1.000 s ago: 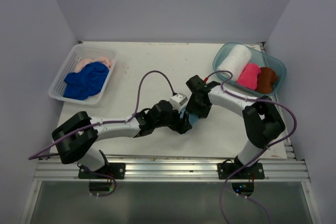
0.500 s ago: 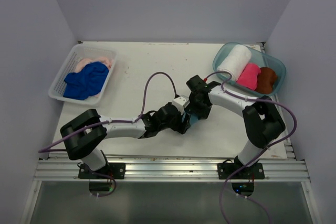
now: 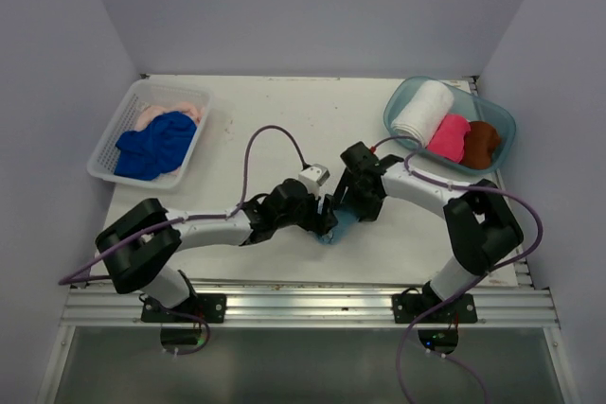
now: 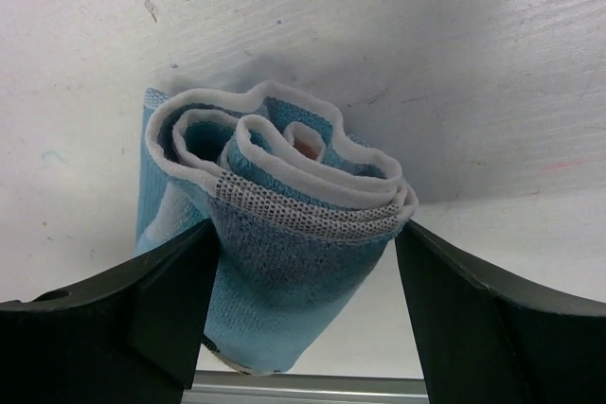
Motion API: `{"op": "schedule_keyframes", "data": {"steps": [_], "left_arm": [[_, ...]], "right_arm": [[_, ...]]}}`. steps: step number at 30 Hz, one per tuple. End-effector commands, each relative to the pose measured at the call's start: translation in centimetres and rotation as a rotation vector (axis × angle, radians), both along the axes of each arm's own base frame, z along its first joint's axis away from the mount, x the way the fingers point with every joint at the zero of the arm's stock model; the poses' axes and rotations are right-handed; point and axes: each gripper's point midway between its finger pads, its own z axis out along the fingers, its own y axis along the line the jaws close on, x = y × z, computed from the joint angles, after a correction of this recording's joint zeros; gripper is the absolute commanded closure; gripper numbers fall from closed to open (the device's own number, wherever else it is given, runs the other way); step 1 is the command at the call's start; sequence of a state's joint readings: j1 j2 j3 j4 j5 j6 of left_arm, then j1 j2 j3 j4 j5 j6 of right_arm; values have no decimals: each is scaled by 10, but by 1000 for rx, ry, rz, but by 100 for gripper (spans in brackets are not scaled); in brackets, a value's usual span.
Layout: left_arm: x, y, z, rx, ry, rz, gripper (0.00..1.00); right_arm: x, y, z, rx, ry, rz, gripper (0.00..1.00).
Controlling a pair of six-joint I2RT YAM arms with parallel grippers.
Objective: Roll the towels
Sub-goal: Roll the towel
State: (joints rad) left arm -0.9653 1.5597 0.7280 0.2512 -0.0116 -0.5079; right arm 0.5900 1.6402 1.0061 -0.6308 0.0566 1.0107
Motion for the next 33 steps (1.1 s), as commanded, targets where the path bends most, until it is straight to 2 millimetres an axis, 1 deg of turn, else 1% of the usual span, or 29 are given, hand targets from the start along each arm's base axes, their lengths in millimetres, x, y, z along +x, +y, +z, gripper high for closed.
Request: {"op": "schedule_keyframes", "data": {"steps": [1,3,5,6,7,9,10,11,12,14,15,16,18,20,21,24,27,30,33], "left_arm": [[2,4,44,-168,-1,10,27],[4,12,47,-193,22,21,29],[4,21,40,-193,48,44,31],[9,26,39,-207,65,63,32],[10,31,31,-199,85,77,33],[17,37,26,-213,115,105,35],[19,39,19,-201,135,114,36],[20,39,16,-200,150,120,38],[23,40,13,-194,162,129,38],[23,38,7,-199,188,138,39],[25,38,7,-207,190,143,40],[24,38,2,-204,202,143,40],[27,40,0,-212,216,162,41],[28,41,-11,-186,247,176,44],[30,42,-21,-156,272,189,46],[28,42,-36,-115,318,183,50],[26,40,-45,-95,353,172,53],[25,38,-49,-84,370,167,55],[25,37,-49,-86,373,162,55]], "right_arm": [[3,7,19,63,-60,10,21],[4,6,27,67,-88,12,20],[6,4,33,67,-107,12,16],[6,3,38,66,-122,7,15],[6,1,40,64,-127,5,14],[4,-2,41,55,-126,-1,14],[3,-3,44,60,-133,-7,14],[2,-4,45,61,-136,-12,14],[-1,-7,42,57,-132,-21,14],[-6,-6,43,80,-131,-36,14],[-8,-7,38,87,-125,-43,14],[-11,-4,38,102,-121,-46,14],[-14,-5,33,105,-110,-51,15],[-17,-1,27,108,-93,-42,16],[-17,3,25,116,-92,-36,16],[-16,11,19,118,-80,-26,16],[-13,18,13,138,-74,-20,17],[-6,25,10,173,-102,-27,17],[-2,36,9,237,-122,-27,17]]}}
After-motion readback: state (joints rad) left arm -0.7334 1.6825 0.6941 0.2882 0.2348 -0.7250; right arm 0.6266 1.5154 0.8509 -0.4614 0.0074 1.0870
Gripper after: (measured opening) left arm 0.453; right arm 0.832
